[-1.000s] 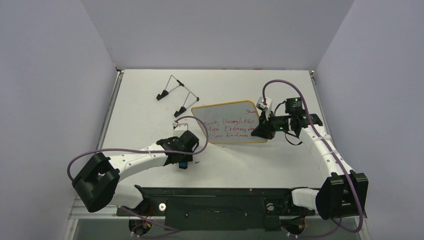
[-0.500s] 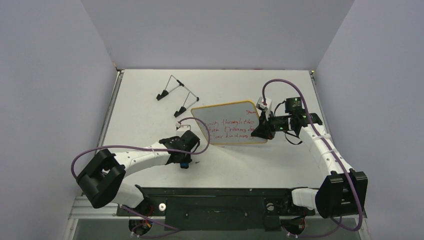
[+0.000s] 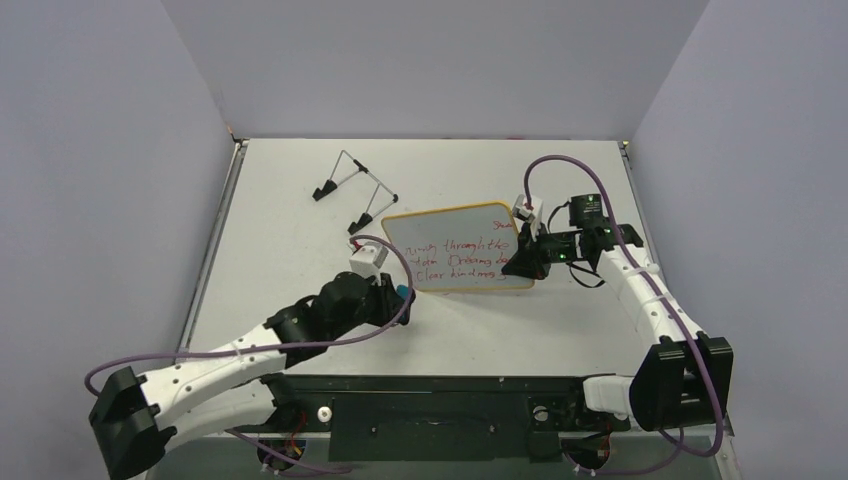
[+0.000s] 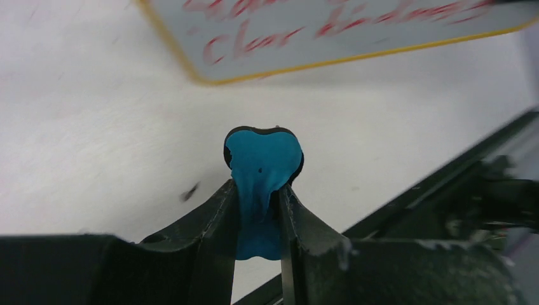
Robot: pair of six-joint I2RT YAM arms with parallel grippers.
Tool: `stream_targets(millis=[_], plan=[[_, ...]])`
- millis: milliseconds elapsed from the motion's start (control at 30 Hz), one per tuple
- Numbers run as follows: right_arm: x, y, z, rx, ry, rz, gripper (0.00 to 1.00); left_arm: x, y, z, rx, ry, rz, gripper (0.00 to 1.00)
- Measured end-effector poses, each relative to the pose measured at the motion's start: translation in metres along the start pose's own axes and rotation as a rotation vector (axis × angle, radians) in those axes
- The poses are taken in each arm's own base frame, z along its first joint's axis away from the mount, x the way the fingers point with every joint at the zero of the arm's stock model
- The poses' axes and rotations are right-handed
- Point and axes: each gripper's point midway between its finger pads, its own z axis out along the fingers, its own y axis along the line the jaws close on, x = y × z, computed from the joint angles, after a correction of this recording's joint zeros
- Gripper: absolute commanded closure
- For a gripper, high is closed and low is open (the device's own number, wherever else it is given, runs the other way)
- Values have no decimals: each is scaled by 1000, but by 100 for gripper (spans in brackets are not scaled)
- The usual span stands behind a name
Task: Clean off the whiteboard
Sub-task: Erase the center of the board with the whiteboard.
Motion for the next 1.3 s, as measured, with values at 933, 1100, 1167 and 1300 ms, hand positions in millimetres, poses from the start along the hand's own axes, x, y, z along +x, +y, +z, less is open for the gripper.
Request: stream_targets(millis=[933,1100,1167,1300], plan=[[-8,1,3,12,-33,99,100,-178,-210,13,133,-801,57,100],[-8,4,3,17,-31,97,100,-175,-210,32,59,-774,101,100],[-7,4,3,20,-28,108,100,-174,-210,35,47,-765,111,100],[-7,5,3,23,-26,111,100,-172,-210,36,43,-753,120,100]])
